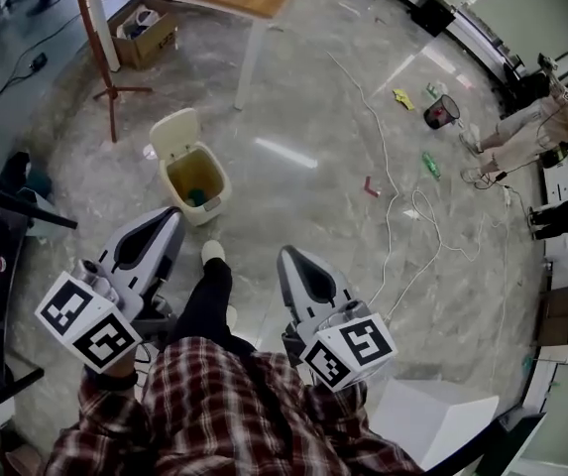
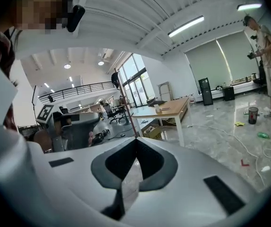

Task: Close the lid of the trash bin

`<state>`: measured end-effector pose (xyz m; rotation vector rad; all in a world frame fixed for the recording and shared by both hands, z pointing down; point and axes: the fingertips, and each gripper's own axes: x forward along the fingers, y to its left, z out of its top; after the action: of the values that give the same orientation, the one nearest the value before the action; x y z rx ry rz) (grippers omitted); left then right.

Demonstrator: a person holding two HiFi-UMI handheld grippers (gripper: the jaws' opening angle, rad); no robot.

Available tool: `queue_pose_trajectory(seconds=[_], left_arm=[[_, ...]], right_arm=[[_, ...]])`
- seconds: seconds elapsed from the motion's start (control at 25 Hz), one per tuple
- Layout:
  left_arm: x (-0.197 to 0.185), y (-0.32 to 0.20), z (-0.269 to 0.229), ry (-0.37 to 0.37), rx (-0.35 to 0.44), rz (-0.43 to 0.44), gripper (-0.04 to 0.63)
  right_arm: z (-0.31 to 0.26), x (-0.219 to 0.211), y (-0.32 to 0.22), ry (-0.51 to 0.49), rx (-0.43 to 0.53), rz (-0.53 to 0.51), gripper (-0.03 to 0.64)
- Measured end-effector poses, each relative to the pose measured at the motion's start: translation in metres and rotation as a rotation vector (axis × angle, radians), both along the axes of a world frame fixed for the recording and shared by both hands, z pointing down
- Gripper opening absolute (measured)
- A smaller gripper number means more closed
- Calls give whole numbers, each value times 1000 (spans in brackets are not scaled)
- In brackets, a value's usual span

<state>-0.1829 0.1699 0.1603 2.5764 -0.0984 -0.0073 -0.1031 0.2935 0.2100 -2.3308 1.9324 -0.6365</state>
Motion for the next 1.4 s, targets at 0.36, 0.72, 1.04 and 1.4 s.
queue_pose_trajectory(seconds=[0.36, 0.72, 1.04, 1.4], left_arm=[[90, -99, -5, 28, 5, -83, 10], [126, -179, -1, 20, 26, -195, 10], [110, -226, 20, -66, -10, -378, 9], [126, -233, 41, -133, -64, -624, 10]], right_arm=[[-5, 86, -108, 45, -42, -128, 12], [-10, 140, -206, 90, -33, -238, 12], [11, 154, -274, 24, -58, -393, 12], [27, 181, -320, -26, -93, -658, 12]])
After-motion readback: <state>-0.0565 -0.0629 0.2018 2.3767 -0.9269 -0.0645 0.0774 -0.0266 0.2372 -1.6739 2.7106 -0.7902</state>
